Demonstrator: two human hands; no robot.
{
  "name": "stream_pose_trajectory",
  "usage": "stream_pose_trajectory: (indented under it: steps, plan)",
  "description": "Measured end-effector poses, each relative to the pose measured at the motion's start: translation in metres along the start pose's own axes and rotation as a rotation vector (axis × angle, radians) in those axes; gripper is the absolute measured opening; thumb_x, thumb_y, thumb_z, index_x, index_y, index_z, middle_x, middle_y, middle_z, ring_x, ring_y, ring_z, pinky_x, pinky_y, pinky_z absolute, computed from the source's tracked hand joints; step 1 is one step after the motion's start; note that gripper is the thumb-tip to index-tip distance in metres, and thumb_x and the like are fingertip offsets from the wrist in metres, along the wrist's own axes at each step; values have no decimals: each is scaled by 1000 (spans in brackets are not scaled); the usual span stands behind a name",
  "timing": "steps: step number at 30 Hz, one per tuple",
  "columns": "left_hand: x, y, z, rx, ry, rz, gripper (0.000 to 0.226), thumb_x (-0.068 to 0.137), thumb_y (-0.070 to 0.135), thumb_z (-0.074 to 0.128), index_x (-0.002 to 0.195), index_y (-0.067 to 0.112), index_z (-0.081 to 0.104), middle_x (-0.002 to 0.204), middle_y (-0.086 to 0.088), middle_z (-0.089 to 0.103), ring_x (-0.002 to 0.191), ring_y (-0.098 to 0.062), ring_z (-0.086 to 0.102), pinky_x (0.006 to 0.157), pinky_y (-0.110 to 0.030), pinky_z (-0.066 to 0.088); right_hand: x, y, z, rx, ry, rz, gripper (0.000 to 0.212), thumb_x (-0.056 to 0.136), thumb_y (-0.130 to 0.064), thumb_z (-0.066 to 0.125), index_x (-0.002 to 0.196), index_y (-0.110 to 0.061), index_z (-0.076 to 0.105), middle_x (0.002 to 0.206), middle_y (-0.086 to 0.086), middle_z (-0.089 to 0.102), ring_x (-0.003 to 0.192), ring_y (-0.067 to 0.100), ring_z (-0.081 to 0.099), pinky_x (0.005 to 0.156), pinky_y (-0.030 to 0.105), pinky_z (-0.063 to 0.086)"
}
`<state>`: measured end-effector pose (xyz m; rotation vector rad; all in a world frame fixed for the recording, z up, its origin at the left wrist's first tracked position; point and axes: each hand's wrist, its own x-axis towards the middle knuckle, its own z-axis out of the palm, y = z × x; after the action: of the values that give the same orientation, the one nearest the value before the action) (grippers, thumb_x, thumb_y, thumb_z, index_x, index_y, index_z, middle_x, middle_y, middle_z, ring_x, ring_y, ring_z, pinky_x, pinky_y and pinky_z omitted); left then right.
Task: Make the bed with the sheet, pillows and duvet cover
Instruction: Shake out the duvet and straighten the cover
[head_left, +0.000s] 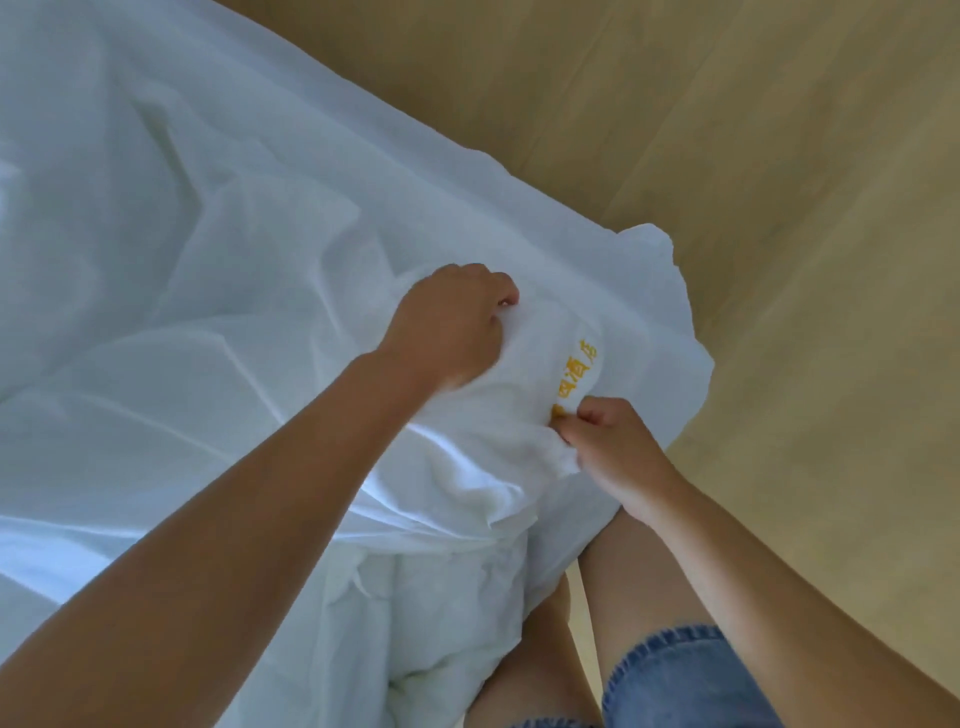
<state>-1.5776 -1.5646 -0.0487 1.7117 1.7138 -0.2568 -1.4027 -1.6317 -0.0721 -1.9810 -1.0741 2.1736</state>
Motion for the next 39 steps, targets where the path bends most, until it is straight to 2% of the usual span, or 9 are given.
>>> stream_pose_trajectory:
  steps: [4,8,11,14,18,22,27,32,39]
  plan:
    - [-30,3,20,-44,56,-128,48,89,43,53,128,16,53,125,-7,55,116,-28,49,97,-36,35,11,-38,-45,-731,-135,88,29,80,-17,59,58,-4,44,58,5,45,54,18,44,51,24,28]
    - [-51,-3,37,-115,183,-142,48,89,34,59,129,8,53,126,-11,56,116,-30,50,100,-32,31,35,-91,-55,-1025,449,-336,13,84,-18,53,84,-5,55,85,14,57,86,30,56,62,28,32]
    - [-62,-5,44,-134,240,-155,44,86,30,64,122,4,58,117,-14,60,109,-33,54,97,-36,36,65,-115,-16,-1078,-60,-390,49,91,-39,53,132,-13,44,130,11,50,121,28,47,93,34,36]
    - [-77,-10,53,-172,257,-229,43,85,32,66,118,5,61,117,-12,61,109,-31,55,97,-36,37,82,-118,3,-1217,-413,-249,60,81,-56,61,124,-14,54,121,4,58,109,23,55,90,33,44]
    - [-103,0,71,-185,356,-299,40,83,31,67,112,4,65,115,-14,62,109,-35,57,97,-42,40,78,-105,6,-1048,-583,-130,47,72,-50,74,101,-14,67,97,4,71,88,21,67,82,33,54]
    - [-121,28,83,-254,499,-453,40,84,21,69,118,2,61,123,-17,56,117,-37,51,102,-44,36,50,-88,16,-815,-413,-279,21,76,-21,73,95,-15,65,91,4,66,80,18,62,60,18,44]
    - [-123,42,49,-1026,508,-1079,79,82,70,44,132,9,50,132,-14,50,123,-31,45,108,-39,30,-10,-81,36,-623,-278,-532,21,81,-34,67,69,-17,64,65,0,64,62,15,60,56,25,44]
    - [-134,67,-7,-1243,506,-914,46,78,60,60,92,16,62,88,-2,64,81,-21,63,66,-31,48,-72,-84,10,-550,-204,-689,21,79,-29,65,63,-17,58,56,-5,57,57,14,56,53,24,41]
    - [-59,212,-29,-751,732,-599,31,90,39,48,69,16,52,66,2,50,72,-24,48,67,-31,33,-102,-99,-173,-174,-125,-597,22,56,-34,78,77,-35,71,72,-8,73,65,7,68,52,25,52]
